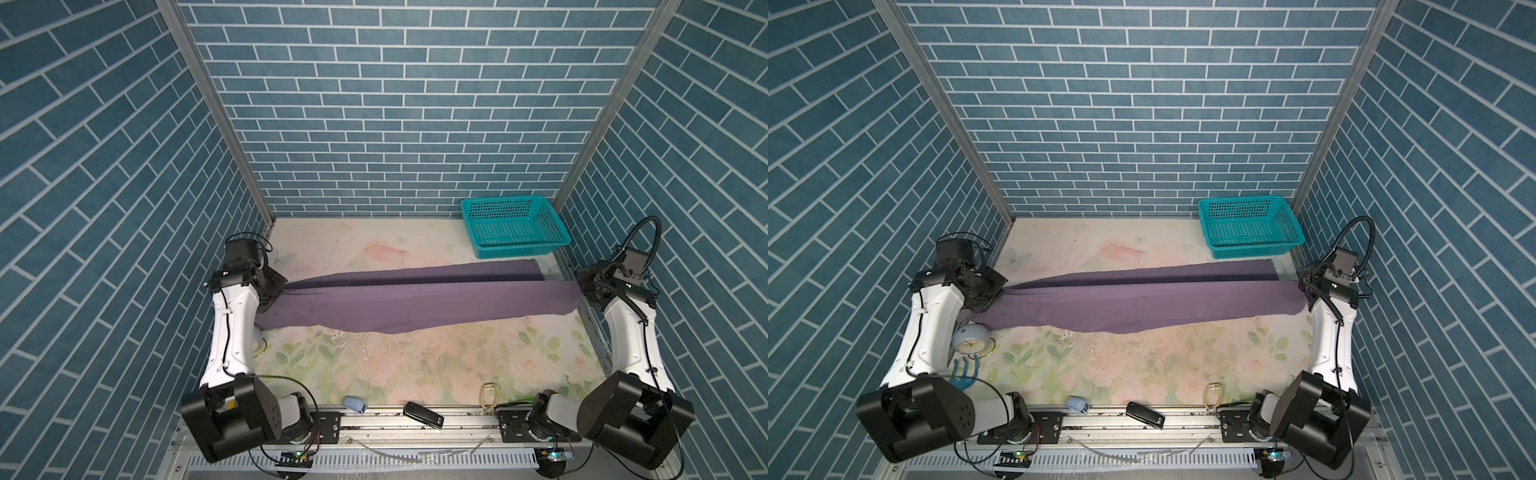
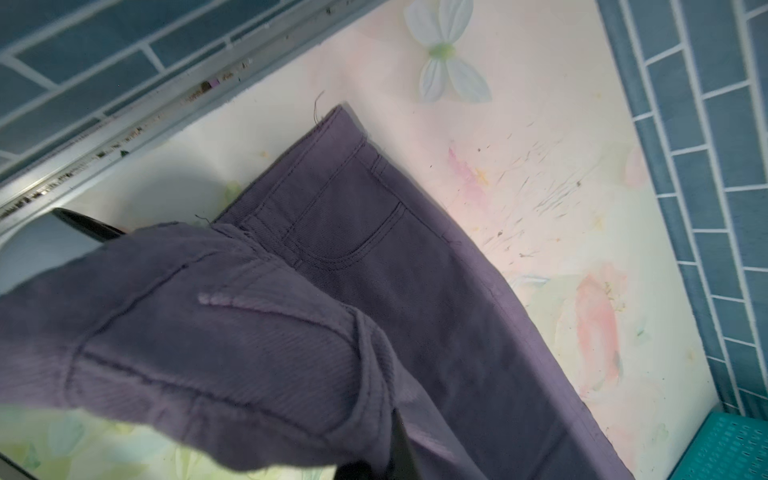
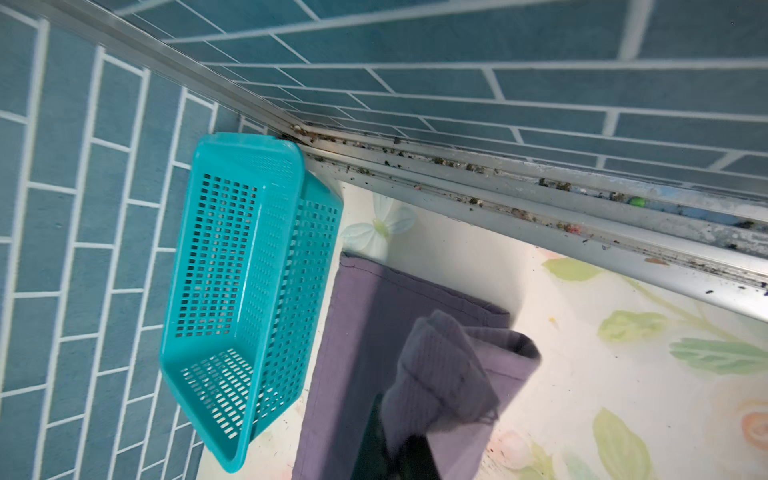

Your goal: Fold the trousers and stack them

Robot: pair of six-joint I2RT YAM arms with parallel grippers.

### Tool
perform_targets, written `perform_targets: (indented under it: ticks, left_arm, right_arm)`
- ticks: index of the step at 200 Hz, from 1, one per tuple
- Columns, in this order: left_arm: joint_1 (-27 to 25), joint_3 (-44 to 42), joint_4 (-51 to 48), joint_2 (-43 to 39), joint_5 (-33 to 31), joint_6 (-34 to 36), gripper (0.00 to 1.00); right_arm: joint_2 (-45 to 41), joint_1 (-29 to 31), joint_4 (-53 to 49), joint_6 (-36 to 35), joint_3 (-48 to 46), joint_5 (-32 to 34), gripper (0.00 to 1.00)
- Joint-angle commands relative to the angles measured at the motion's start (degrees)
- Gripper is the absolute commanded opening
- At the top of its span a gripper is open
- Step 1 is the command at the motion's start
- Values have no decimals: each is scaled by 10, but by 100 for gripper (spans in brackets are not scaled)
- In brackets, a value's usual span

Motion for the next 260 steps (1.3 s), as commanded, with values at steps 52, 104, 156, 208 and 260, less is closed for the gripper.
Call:
perform_targets:
  ticks: [52, 104, 156, 208, 260]
  left_arm:
    - [-4, 48, 70, 60, -129, -9, 0]
    - [4, 1, 20, -84, -172, 11, 0]
    - [15, -33, 1, -124, -169, 21, 0]
    - [15, -8, 43, -37, -162, 14, 0]
    - [-28, 78, 76, 119, -148, 2, 0]
  right_arm:
    - [16, -37, 85, -25, 15, 135, 0]
    - [-78, -67, 54, -35, -26, 151, 0]
    - [-131, -98, 35, -37, -69, 159, 0]
    - [-38, -92, 81, -27, -27, 133, 0]
    - [120, 1, 126, -45, 62, 163, 0]
